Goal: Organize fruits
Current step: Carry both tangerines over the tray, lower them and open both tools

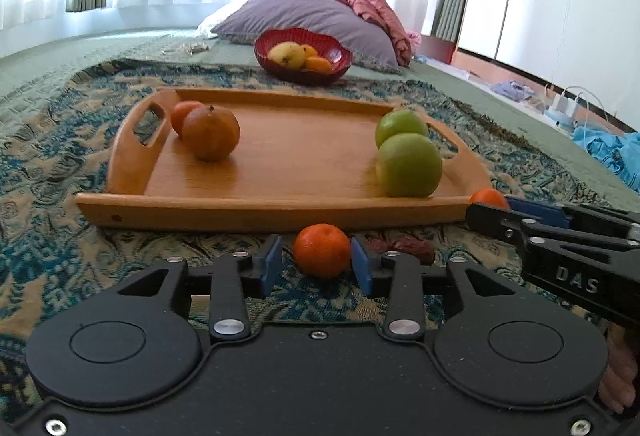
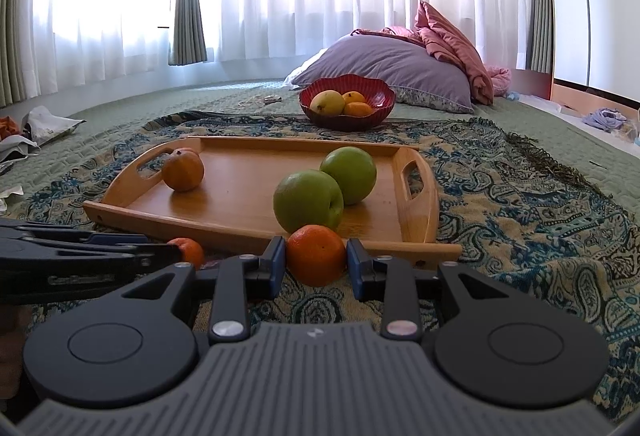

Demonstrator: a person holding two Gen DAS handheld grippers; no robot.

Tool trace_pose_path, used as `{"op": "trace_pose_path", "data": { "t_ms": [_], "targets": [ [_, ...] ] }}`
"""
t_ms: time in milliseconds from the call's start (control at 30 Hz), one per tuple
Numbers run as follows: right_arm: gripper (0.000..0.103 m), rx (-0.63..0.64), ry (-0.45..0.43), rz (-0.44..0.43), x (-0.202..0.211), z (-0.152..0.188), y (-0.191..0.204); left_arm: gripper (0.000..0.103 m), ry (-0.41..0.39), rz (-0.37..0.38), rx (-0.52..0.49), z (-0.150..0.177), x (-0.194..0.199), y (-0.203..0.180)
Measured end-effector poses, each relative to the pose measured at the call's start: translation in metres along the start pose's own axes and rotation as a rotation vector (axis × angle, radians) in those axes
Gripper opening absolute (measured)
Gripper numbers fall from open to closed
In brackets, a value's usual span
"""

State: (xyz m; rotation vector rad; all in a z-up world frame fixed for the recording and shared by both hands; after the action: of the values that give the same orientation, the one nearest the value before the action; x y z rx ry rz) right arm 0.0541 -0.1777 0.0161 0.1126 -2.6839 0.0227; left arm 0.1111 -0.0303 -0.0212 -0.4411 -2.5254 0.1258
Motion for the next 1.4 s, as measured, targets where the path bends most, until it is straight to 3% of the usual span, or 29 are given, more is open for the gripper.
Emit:
{"op": "trace_pose_path", "data": {
  "t_ms": [167,267,400,600,800,1033,1200,1400],
  "targets": [
    [0.037,-0.004,0.001,0.0,-0.001,0.0,-0.001,0.041,0.029,-0.001,0.023,0.004,-0.015,0.0],
    [0.037,-0.007,0.002,-0.002,-0.002,-0.001,-0.002,0.03,0.029,0.008,-0.001,0.002,-0.016,-0.005],
    [0.037,-0.012,-0.003,-0.006,-0.004,-0.005,-0.002,0.029,-0.002,-0.005,-0.053,-0.007,-0.01,-0.015],
    [0.037,-0.069,-0.007,0.007,-0.016,-0.026,-0.013,0.029,-0.053,0.002,-0.053,-0.045,-0.007,-0.012],
    [0.037,-0.097,-0.014,0.026,-0.036,-0.062,-0.028,0.029,-0.053,-0.008,-0.013,-0.091,-0.028,0.011],
    [0.037,-0.124,0.092,0.032,-0.096,-0.099,-0.048,0.029,0.033,-0.011,0.055,-0.124,-0.08,0.035],
    [0.037,-0.16,0.207,0.02,-0.143,-0.103,-0.059,0.029,0.085,-0.057,0.064,-0.131,-0.113,0.046],
    [0.037,-0.178,0.269,0.038,-0.174,-0.1,-0.063,0.029,0.153,-0.069,0.07,-0.129,-0.135,0.055]
  ]
}}
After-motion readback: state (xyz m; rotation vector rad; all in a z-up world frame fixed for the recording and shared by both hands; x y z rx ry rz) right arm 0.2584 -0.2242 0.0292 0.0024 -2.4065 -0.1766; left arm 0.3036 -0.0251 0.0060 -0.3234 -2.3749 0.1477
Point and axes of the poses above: each gripper's, at about its wrist camera, not at the fingertips, and x roughly against the way its jaws point, y to its left, z to its underside, the point moved 6 cm from there along -x, roughly the way its jaws point, and after that the axes turned 4 degrees about z, right-handed, at the moved point
